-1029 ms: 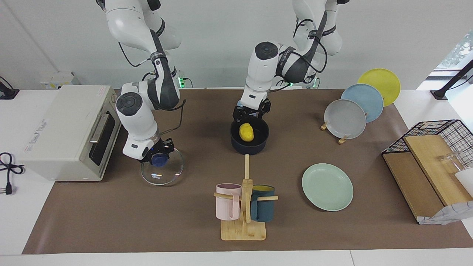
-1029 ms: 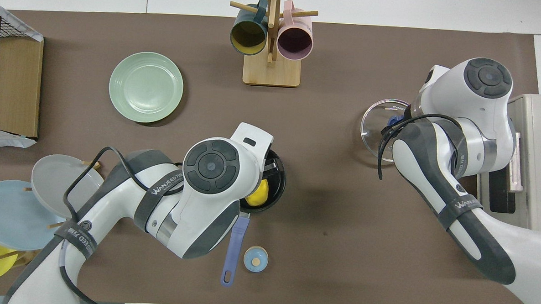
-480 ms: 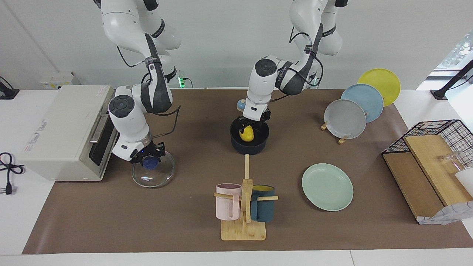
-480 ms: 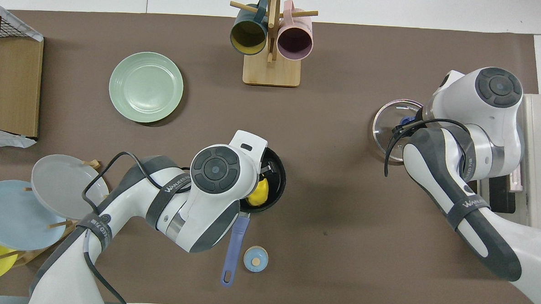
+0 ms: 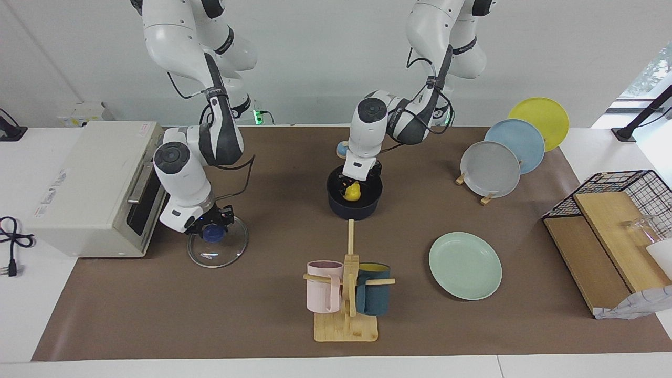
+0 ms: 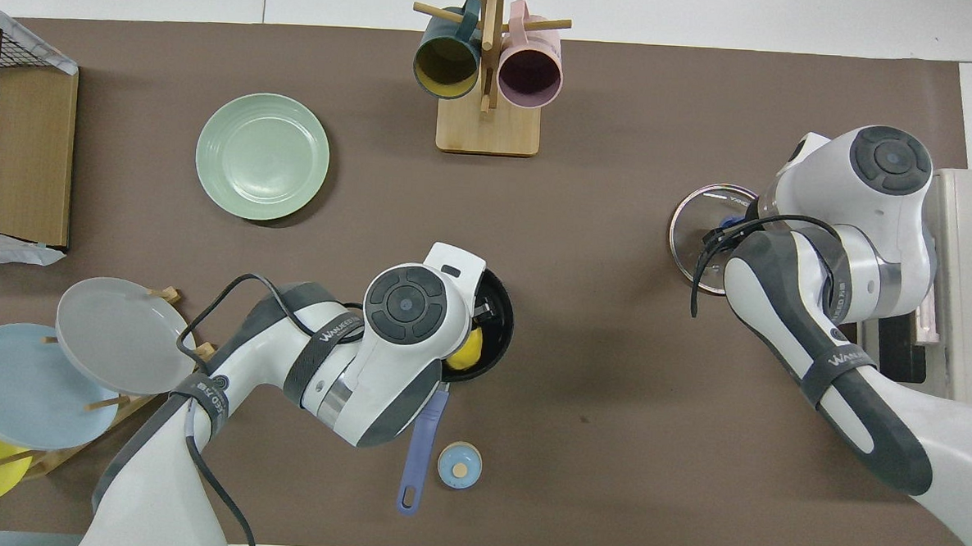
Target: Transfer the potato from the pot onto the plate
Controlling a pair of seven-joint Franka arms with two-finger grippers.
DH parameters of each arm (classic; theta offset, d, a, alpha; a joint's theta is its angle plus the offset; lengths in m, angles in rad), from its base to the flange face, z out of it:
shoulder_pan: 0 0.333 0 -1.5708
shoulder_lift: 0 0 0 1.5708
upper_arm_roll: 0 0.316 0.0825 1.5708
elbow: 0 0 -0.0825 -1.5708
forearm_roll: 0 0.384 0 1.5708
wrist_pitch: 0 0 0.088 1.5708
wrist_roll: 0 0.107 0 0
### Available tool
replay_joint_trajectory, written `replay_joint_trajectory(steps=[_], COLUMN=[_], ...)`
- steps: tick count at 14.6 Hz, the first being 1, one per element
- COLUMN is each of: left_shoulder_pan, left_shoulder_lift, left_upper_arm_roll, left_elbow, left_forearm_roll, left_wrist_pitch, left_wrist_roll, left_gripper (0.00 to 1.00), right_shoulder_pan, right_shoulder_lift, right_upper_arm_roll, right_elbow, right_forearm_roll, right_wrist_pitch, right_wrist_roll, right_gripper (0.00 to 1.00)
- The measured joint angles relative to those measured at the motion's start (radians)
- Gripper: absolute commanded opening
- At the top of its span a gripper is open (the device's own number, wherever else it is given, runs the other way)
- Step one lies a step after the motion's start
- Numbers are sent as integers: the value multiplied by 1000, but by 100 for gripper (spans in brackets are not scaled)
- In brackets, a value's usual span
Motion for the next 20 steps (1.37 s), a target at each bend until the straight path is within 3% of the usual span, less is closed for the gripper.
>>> replay_joint_trajectory(steps=[2, 3, 4, 7, 9, 16, 20], left_shoulder_pan=[-4, -7, -11, -21, -22, -16, 97], left_shoulder_lift=[2, 2, 2, 2, 1, 0, -33], left_upper_arm_roll=[-1, -2, -3, -3, -3, 15, 29], left_elbow=[0, 0, 1, 3, 4, 47, 278], left_forearm_roll=[0, 0, 0, 0, 0, 0, 0], left_wrist_pitch=[0, 0, 0, 1, 1, -24, -314], left_wrist_roll=[-1, -1, -1, -1, 1, 12, 93], left_gripper=[95, 82, 61, 20, 0, 0, 0], right_shoulder_pan=[-7, -10, -12, -11, -11, -13, -14], right_shoulder_lift=[-2, -4, -9, -32, -59, -134, -152], right_upper_arm_roll=[0, 0, 0, 4, 5, 5, 2], right_elbow=[4, 11, 25, 117, 155, 194, 226], right_forearm_roll=[0, 0, 0, 0, 0, 12, 28], right_wrist_pitch=[-3, -14, -36, -174, -235, -356, -451], right_wrist_roll=[1, 2, 2, 17, 20, 35, 70], right_gripper=[100, 100, 100, 100, 100, 100, 100])
